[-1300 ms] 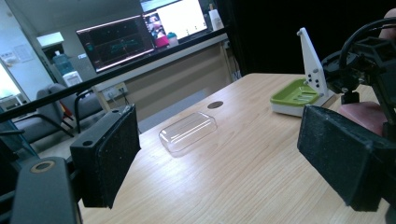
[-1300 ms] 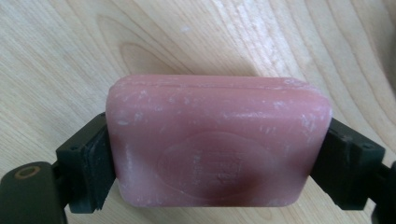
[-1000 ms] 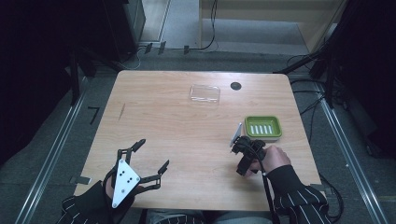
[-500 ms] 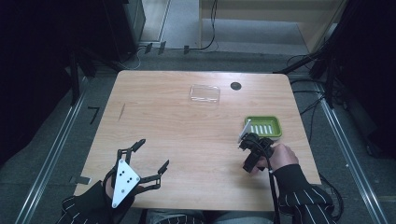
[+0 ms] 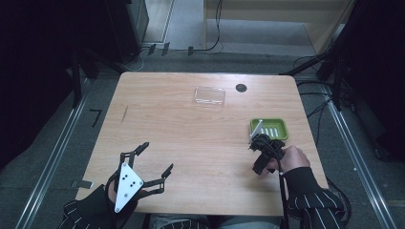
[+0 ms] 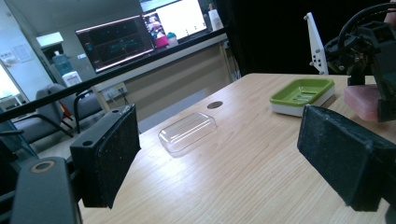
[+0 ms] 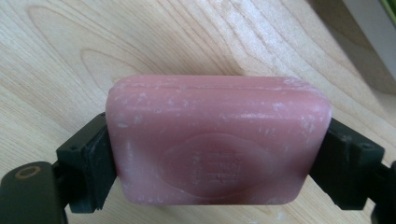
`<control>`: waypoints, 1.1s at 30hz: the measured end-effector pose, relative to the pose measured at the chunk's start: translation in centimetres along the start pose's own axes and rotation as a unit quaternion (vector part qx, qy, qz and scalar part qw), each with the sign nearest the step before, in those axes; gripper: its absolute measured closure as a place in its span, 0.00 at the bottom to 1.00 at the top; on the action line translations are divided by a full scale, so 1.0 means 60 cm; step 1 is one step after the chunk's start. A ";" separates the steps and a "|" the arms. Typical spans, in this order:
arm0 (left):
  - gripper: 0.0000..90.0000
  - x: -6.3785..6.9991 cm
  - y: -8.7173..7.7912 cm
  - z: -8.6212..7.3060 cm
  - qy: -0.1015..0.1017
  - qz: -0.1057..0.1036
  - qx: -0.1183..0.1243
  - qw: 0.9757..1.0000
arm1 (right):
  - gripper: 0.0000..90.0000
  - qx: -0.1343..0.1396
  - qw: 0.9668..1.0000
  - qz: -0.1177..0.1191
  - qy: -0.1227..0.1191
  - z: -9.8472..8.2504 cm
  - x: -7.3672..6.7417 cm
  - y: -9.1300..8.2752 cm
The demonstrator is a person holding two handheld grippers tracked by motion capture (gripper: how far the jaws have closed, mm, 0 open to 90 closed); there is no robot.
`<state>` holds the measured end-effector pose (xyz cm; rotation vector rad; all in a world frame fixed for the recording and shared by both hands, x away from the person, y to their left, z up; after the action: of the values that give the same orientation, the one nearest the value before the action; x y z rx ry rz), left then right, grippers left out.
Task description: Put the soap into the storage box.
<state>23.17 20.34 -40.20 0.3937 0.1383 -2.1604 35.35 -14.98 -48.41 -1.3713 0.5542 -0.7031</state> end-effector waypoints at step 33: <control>0.15 0.001 0.000 0.000 0.001 -0.001 0.000 1.000 | 0.15 0.011 0.998 -0.007 0.057 -0.014 0.053 -0.022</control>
<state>23.17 20.30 -40.21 0.3954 0.1395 -2.1618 36.71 -17.95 -47.05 -1.3225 0.6257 -0.7997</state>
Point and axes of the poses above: each handheld gripper's, and its own axes: y roughly forward along the jaws, z roughly out of its top, x roughly to its right, the point moved 4 cm from there along y, roughly forward along the jaws, and after that the axes turned 9 degrees about x, right-handed, at the moved point
